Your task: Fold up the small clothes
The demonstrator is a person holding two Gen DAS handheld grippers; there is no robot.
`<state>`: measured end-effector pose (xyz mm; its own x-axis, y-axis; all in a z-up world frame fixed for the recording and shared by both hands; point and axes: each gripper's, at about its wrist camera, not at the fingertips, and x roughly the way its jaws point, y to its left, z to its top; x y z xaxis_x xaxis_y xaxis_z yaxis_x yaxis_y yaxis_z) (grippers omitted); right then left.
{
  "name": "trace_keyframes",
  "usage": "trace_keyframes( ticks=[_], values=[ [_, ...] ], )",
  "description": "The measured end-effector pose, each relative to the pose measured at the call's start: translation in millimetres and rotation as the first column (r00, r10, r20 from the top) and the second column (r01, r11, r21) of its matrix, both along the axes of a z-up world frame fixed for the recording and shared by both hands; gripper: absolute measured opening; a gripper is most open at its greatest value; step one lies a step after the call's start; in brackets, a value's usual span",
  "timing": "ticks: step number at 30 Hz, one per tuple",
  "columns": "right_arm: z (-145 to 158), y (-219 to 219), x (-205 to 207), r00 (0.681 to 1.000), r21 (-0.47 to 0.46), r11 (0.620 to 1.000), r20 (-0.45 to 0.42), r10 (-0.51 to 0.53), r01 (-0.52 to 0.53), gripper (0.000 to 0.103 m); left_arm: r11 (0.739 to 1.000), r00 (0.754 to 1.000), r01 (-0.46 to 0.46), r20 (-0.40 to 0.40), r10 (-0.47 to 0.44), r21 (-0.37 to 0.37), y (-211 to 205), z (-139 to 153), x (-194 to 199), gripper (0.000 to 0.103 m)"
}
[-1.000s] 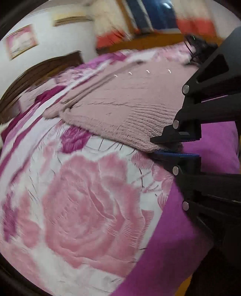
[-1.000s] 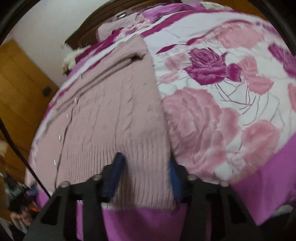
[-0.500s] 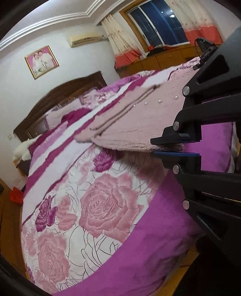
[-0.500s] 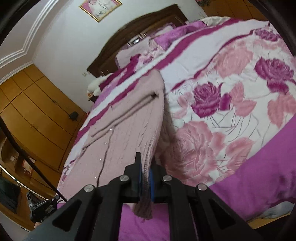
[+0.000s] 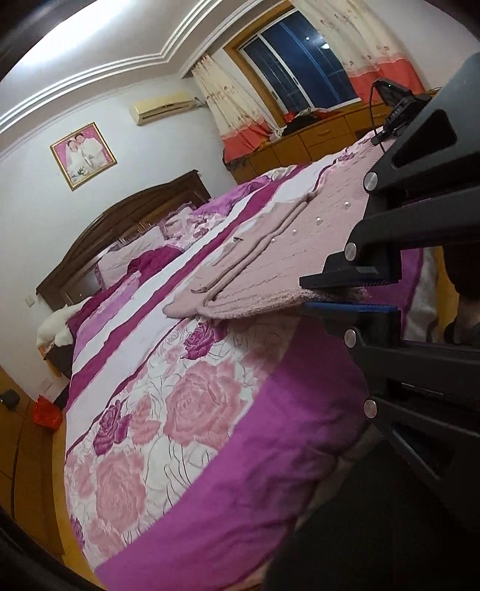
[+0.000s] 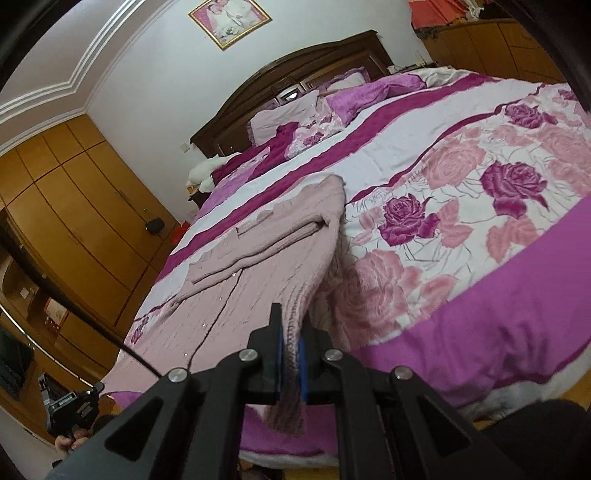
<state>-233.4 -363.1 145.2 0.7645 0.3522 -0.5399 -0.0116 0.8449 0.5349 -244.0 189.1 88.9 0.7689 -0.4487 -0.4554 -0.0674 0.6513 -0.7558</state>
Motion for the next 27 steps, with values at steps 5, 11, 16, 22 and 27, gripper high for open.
trace_keyframes(
  ticks=[5, 11, 16, 22, 27],
  values=[
    [13, 5, -32, 0.999, -0.019, 1.000, 0.034, 0.019, -0.018, 0.006, 0.999, 0.999, 0.006, 0.035, -0.007, 0.031, 1, 7, -34, 0.000],
    [22, 5, -57, 1.000, -0.051, 0.998, 0.009, 0.028, -0.027, 0.006, 0.999, 0.997, 0.008, 0.072, -0.011, 0.033, -2, 15, -61, 0.000],
    [27, 7, -71, 0.999, -0.060, 0.998, 0.016, 0.035, -0.034, 0.006, 0.999, 0.996, 0.007, 0.094, -0.010, 0.033, -3, 21, -59, 0.000],
    [27, 8, -75, 0.999, -0.054, 0.998, 0.016, 0.039, -0.038, 0.006, 0.999, 0.996, 0.001, 0.091, -0.004, 0.039, 0, 20, -61, 0.000],
    [34, 14, -81, 0.999, -0.082, 0.996, 0.021, 0.048, -0.046, 0.006, 0.998, 0.996, 0.000, 0.083, -0.005, 0.059, 1, 21, -71, 0.000]
  ],
)
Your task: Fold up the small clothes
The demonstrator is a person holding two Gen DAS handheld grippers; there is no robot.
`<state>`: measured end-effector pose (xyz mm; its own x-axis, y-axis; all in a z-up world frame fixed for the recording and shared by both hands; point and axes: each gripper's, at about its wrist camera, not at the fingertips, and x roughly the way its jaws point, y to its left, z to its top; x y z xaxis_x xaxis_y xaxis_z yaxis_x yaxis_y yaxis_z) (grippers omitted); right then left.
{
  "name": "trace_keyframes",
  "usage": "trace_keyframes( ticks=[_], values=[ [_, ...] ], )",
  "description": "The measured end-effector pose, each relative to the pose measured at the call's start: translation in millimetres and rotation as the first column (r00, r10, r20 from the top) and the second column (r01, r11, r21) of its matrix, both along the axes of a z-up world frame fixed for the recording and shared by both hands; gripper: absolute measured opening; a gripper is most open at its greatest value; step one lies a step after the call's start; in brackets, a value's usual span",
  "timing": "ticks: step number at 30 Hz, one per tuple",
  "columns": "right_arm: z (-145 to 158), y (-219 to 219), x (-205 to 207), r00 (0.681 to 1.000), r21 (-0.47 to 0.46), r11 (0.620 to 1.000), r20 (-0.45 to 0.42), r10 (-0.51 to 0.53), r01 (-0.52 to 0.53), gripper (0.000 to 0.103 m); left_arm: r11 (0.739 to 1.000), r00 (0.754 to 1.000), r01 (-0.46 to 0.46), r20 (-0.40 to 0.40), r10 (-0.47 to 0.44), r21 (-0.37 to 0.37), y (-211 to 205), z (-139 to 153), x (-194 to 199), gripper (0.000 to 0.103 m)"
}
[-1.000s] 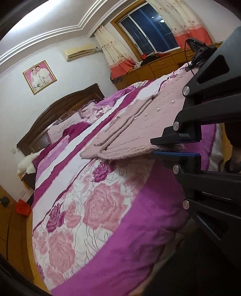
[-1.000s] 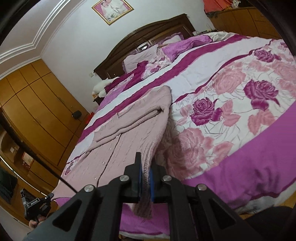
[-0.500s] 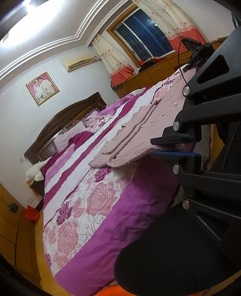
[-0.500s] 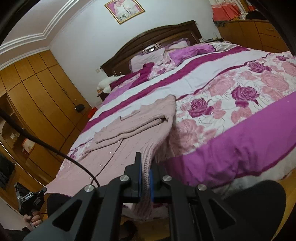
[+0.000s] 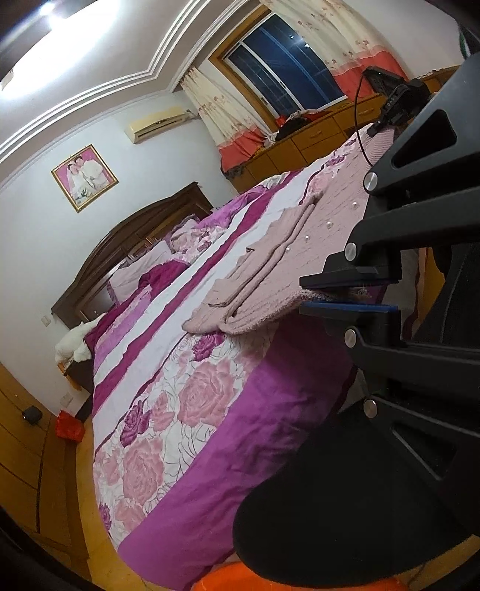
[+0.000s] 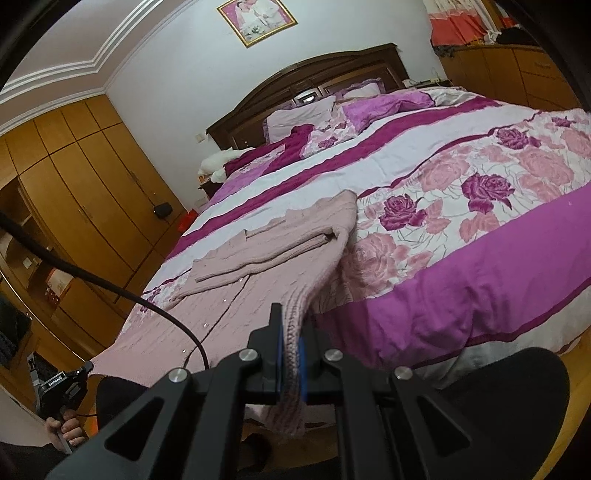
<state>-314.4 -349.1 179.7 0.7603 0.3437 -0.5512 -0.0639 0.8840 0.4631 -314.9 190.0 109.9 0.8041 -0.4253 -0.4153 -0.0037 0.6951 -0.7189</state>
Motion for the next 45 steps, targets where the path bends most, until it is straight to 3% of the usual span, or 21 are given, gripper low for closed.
trace_keyframes(
  ticks=[12, 17, 26, 38, 45],
  values=[
    [25, 3, -38, 0.998, -0.045, 0.999, 0.062, 0.003, 0.000, 0.006, 1.000, 0.999, -0.009, 0.050, 0.007, 0.029, -5, 25, -34, 0.000],
    [33, 2, -41, 0.995, -0.053, 0.999, 0.100, 0.007, -0.002, 0.006, 0.999, 0.998, 0.005, 0.062, -0.007, 0.040, -10, 27, -29, 0.000],
    [24, 2, -11, 0.996, -0.048, 0.999, 0.082, 0.019, -0.015, 0.006, 1.000, 0.999, -0.013, 0.030, 0.013, 0.016, -2, 17, -7, 0.000],
    [-9, -15, 63, 1.000, 0.011, 1.000, 0.003, -0.003, 0.003, 0.006, 0.998, 0.999, -0.015, -0.033, 0.017, 0.063, -13, 21, 59, 0.000],
    [-11, -17, 98, 1.000, 0.025, 0.999, 0.004, 0.021, -0.021, 0.006, 0.996, 0.998, -0.009, -0.060, 0.014, 0.086, -21, 20, 93, 0.000]
  ],
)
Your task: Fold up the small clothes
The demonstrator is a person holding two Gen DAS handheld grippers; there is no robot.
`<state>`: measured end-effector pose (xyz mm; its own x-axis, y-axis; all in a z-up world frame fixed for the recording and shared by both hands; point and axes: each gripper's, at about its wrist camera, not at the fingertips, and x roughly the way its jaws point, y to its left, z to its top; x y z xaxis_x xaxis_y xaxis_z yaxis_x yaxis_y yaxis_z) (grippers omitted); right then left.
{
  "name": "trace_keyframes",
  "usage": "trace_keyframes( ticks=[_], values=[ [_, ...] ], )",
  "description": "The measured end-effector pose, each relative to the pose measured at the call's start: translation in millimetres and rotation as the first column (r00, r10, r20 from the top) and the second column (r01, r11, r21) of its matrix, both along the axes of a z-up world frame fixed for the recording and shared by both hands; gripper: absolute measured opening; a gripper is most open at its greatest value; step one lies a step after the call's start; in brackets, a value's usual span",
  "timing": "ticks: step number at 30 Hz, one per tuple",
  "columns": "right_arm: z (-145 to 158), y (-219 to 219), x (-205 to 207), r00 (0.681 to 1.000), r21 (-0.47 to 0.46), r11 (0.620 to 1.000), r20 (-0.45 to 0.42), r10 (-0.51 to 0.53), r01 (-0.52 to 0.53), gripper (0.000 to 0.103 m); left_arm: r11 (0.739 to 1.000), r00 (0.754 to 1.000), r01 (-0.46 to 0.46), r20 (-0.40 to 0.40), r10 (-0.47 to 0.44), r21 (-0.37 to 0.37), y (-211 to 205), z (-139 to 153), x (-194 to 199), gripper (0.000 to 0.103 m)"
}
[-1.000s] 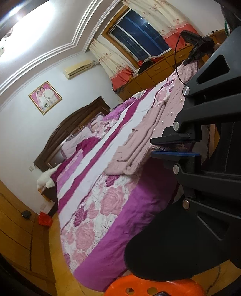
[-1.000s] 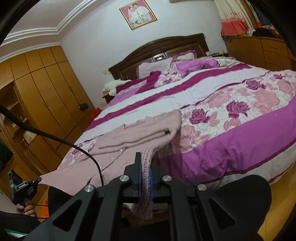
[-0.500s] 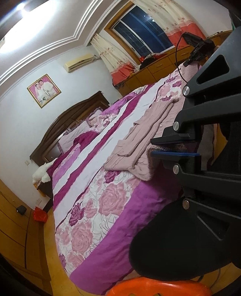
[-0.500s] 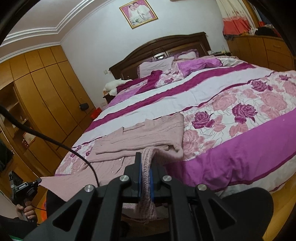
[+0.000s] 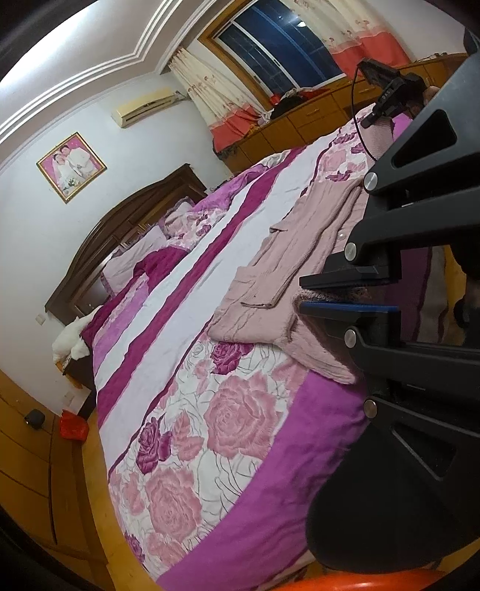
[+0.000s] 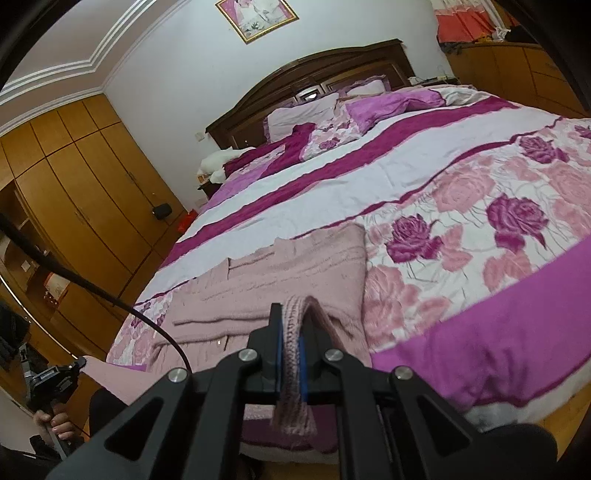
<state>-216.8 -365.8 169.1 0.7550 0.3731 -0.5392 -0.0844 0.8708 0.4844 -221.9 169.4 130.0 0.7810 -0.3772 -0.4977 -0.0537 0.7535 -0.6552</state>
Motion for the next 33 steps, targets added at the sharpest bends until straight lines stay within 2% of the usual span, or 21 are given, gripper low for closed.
trace_keyframes(
  ticks=[12, 19, 26, 33],
  values=[
    [4, -1, 45, 1.000, -0.003, 1.000, -0.003, 0.004, -0.004, 0.006, 0.999, 0.999, -0.032, -0.041, 0.031, -0.026, 8, -2, 40, 0.000],
    [-8, -6, 70, 0.999, 0.001, 1.000, -0.037, -0.014, 0.014, 0.006, 1.000, 0.998, -0.017, -0.053, 0.016, -0.013, 6, -1, 70, 0.000],
    [-23, -11, 106, 0.996, 0.003, 0.999, -0.077, -0.039, 0.040, 0.006, 1.000, 0.996, -0.006, -0.088, 0.004, -0.020, 6, -8, 124, 0.000],
    [-27, -20, 143, 0.994, -0.019, 0.999, -0.093, -0.051, 0.050, 0.006, 1.000, 0.995, 0.017, -0.099, -0.015, 0.016, -4, -10, 171, 0.000]
  ],
)
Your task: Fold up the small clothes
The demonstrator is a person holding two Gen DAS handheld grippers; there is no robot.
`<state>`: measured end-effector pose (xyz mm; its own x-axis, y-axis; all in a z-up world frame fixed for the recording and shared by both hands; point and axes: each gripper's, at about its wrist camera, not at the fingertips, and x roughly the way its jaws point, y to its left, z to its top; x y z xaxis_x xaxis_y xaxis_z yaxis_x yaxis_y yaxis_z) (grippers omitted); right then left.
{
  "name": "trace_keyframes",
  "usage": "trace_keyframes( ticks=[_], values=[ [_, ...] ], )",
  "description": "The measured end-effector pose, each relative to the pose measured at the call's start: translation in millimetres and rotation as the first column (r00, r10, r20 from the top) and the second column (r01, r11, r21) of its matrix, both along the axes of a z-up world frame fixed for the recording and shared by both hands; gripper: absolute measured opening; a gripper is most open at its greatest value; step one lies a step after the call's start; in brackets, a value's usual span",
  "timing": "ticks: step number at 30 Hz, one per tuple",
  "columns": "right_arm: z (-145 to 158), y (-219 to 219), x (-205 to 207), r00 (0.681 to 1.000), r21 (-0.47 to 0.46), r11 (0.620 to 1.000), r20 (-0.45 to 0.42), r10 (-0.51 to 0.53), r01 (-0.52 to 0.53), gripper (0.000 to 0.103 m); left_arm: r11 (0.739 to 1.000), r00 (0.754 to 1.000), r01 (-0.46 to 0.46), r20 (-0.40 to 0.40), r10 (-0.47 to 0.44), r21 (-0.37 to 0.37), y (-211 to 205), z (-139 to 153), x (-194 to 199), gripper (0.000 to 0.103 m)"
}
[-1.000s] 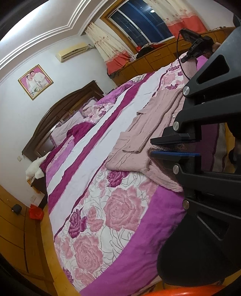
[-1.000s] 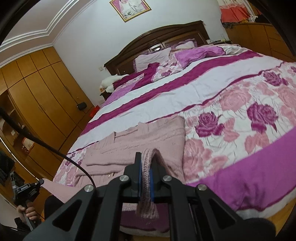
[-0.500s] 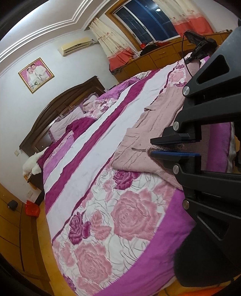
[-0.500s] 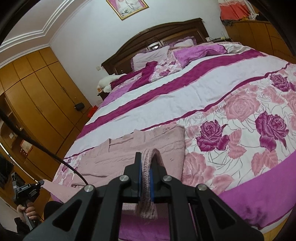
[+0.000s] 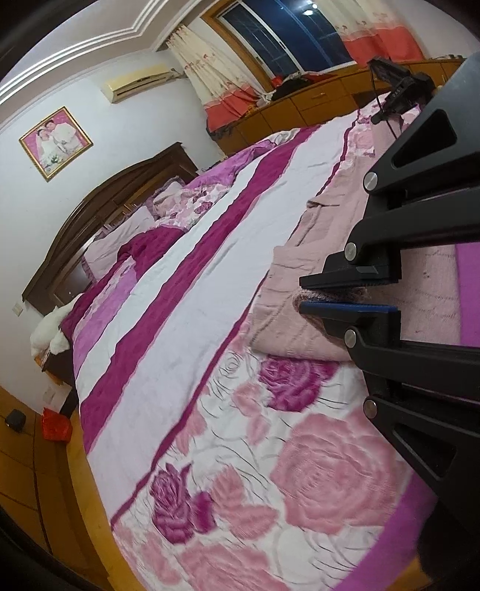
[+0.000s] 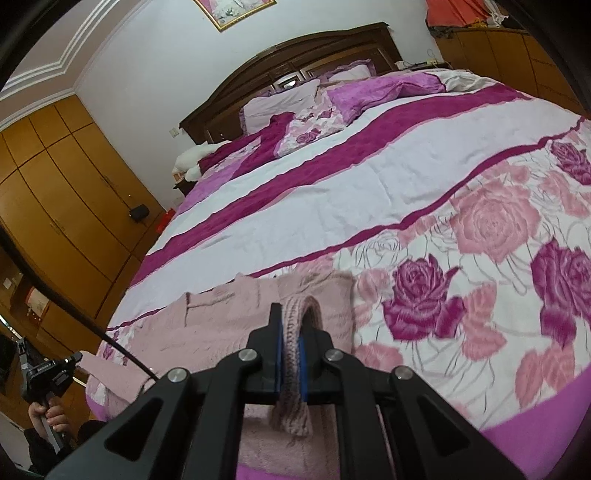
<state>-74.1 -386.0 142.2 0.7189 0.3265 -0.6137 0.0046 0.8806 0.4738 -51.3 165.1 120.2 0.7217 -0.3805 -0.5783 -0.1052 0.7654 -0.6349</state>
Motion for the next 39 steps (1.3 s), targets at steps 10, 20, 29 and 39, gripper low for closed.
trace_keyframes(
  ticks=[10, 20, 29, 39],
  values=[
    [-19, -6, 55, 0.999, 0.029, 1.000, -0.033, 0.006, -0.005, 0.007, 1.000, 0.997, -0.025, -0.074, 0.026, 0.018, 4, -29, 48, 0.000],
    [-30, 1, 103, 0.999, 0.045, 0.999, -0.040, 0.025, -0.023, 0.007, 0.999, 0.995, -0.034, -0.094, 0.034, 0.004, 18, -38, 96, 0.000],
    [-44, 6, 122, 0.996, 0.017, 0.999, -0.079, 0.043, -0.042, 0.007, 1.000, 0.991, -0.007, -0.136, 0.010, 0.026, 16, -53, 127, 0.000],
    [-60, 8, 139, 0.994, -0.028, 0.998, -0.094, 0.056, -0.059, 0.007, 0.997, 0.989, 0.010, -0.147, 0.000, 0.071, 6, -55, 151, 0.000]
  ],
)
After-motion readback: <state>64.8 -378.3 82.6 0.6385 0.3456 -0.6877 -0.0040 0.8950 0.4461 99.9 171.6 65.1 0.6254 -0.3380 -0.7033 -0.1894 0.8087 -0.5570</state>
